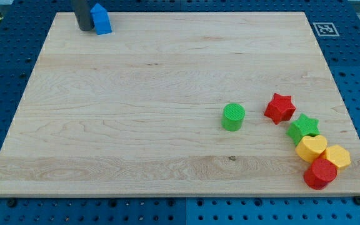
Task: Move your arm away from the blue cube
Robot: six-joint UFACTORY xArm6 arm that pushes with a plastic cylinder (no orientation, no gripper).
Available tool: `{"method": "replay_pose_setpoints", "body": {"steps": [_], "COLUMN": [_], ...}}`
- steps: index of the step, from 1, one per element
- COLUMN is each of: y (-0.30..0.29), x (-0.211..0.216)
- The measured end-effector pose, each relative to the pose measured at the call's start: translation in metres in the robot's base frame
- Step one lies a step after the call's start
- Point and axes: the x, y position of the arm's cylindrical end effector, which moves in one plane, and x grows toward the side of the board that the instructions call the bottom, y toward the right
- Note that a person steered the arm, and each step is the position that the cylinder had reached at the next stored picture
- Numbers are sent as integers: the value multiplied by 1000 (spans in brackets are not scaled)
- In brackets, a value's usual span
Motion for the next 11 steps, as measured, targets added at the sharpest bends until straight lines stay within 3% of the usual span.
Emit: {"method": "replay_pose_setpoints", "body": {"steps": [2,5,11], "y": [23,269,282], "x": [58,130,134]}}
